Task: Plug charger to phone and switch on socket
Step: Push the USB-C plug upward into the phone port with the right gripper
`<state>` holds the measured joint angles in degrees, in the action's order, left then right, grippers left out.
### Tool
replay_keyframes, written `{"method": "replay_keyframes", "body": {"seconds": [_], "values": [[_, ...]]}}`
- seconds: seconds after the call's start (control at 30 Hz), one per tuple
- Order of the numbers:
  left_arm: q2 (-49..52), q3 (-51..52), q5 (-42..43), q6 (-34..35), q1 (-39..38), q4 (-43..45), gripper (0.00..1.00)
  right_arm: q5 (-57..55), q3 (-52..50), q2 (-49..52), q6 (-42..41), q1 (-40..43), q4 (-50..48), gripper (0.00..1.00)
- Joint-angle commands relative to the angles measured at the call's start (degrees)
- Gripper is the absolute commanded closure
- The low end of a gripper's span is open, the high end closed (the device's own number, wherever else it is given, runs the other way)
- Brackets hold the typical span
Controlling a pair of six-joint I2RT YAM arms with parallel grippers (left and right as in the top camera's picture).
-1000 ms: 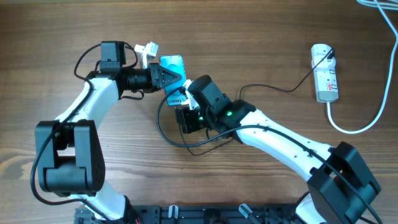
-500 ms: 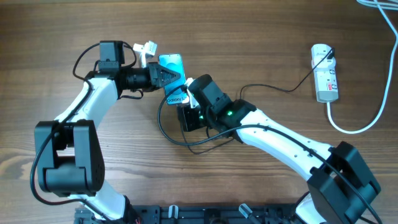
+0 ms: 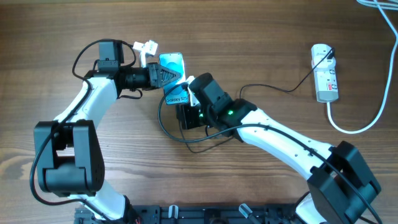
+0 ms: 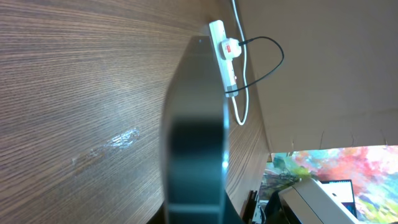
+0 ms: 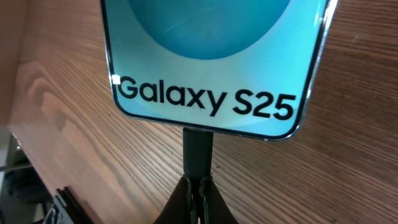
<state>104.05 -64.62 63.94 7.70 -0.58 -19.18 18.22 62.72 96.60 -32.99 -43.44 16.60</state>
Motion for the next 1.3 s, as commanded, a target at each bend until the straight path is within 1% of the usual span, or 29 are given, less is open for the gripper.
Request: {"method": "replay_keyframes", "body": {"seconds": [0.0, 0.07, 0.33, 0.47, 0.5, 0.53, 0.57, 0.6, 0.63, 0.67, 0.7, 0.73, 0.8, 0.87, 0.93, 0.97, 1.0, 1.03, 1.07, 1.1, 1.13, 1.17, 1.2, 1.23, 1.27], "values": [[-0.22, 0.11, 3.72, -1.53, -2.34, -1.14, 0.96, 2.19, 1.03, 0.70, -0.20, 3.85, -5.35, 0.96], [-0.22, 0.11, 3.72, -1.53, -2.58, -1.07, 0.96, 2.75, 1.03, 0.70, -0.59, 4.15, -7.61, 0.96], [-0.22, 0.11, 3.50, -1.51, -2.54, -1.14, 0.96, 1.11, 1.03, 0.70, 0.09, 4.15, -7.72, 0.96], [-0.22, 0.11, 3.52, -1.51, -2.54, -1.11, 0.96, 1.16, 1.03, 0.70, 2.99, 4.15, -8.20, 0.95], [-0.22, 0.11, 3.52, -1.51, -2.54, -1.09, 0.96, 1.51, 1.03, 0.70, 3.04, 4.15, -8.13, 0.82], [-0.22, 0.11, 3.52, -1.51, -2.54, -1.07, 0.96, 1.86, 1.03, 0.70, 3.08, 4.15, -7.96, 0.77], [-0.22, 0.11, 3.52, -1.49, -2.54, -0.98, 0.96, 2.47, 1.03, 0.70, 3.48, 4.15, -7.65, 0.67], [-0.22, 0.11, 3.50, -1.51, -2.54, -0.94, 0.96, 4.70, 1.03, 0.70, 4.57, 4.15, -6.88, 0.50], [-0.22, 0.11, 3.50, -1.51, -2.54, -0.92, 0.96, 7.56, 1.03, 0.70, 4.59, 4.15, -5.09, 0.40], [-0.22, 0.11, 3.50, -1.51, -2.54, -0.87, 0.96, 8.90, 1.03, 0.70, 4.57, 4.15, -1.90, 0.34], [-0.22, 0.11, 3.50, -1.49, -2.54, -0.72, 0.96, 8.87, 1.03, 0.70, 4.57, 4.09, 0.92, 0.31], [-0.22, 0.11, 3.50, -1.49, -2.54, -0.70, 0.96, 8.90, 1.03, 0.70, 4.50, 4.09, 4.31, 0.30], [-0.22, 0.11, 3.50, -1.49, -2.54, -0.61, 0.96, 8.92, 1.03, 0.70, 4.28, 3.41, 7.56, 0.30], [-0.22, 0.11, 3.52, -1.46, -2.54, -0.50, 0.96, 8.55, 1.03, 0.70, 3.45, 2.10, 6.97, 0.30], [-0.22, 0.11, 3.52, -1.27, -2.54, -0.50, 0.96, 5.70, 1.03, 0.70, 0.52, 1.38, 6.25, 0.31], [-0.22, 0.11, 3.52, -1.03, -2.54, -0.50, 0.96, 4.11, 1.03, 0.70, -0.22, 1.33, 5.68, 0.26], [-0.22, 0.11, 3.52, 0.02, -2.54, -0.48, 0.96, 3.54, 1.03, 0.70, -0.20, 1.33, 4.92, 0.04], [-0.22, 0.11, 3.54, 1.03, -2.54, -0.33, 0.96, 3.58, 1.03, 0.70, -0.17, 1.33, 4.31, 0.00], [-0.22, 0.11, 3.54, 2.27, -2.54, -0.28, 0.96, 3.63, 1.03, 0.70, -0.20, 1.33, 3.98, 0.00], [-0.22, 0.11, 3.54, 3.30, -2.54, -0.26, 0.96, 3.76, 1.01, 0.70, -0.22, 1.33, 4.04, 0.06], [-0.22, 0.11, 3.54, 3.52, -2.54, -0.26, 0.96, 3.85, 0.96, 0.70, -0.55, 1.25, 3.98, 0.23], [-0.22, 0.11, 3.54, 3.54, -2.54, -0.26, 0.96, 3.82, 0.94, 0.70, -2.14, 1.16, 3.96, 0.35], [-0.22, 0.11, 3.54, 3.74, -2.54, -0.26, 0.96, 3.82, 0.92, 0.70, -2.82, 1.05, 3.72, 0.51], [-0.22, 0.11, 3.54, 4.42, -2.54, -0.24, 0.96, 3.85, 0.92, 0.70, -3.21, 0.96, 3.52, 0.57], [-0.22, 0.11, 3.54, 5.03, -2.54, -0.07, 0.96, 3.82, 0.92, 0.70, -3.23, 0.87, 3.41, 0.72]]}}
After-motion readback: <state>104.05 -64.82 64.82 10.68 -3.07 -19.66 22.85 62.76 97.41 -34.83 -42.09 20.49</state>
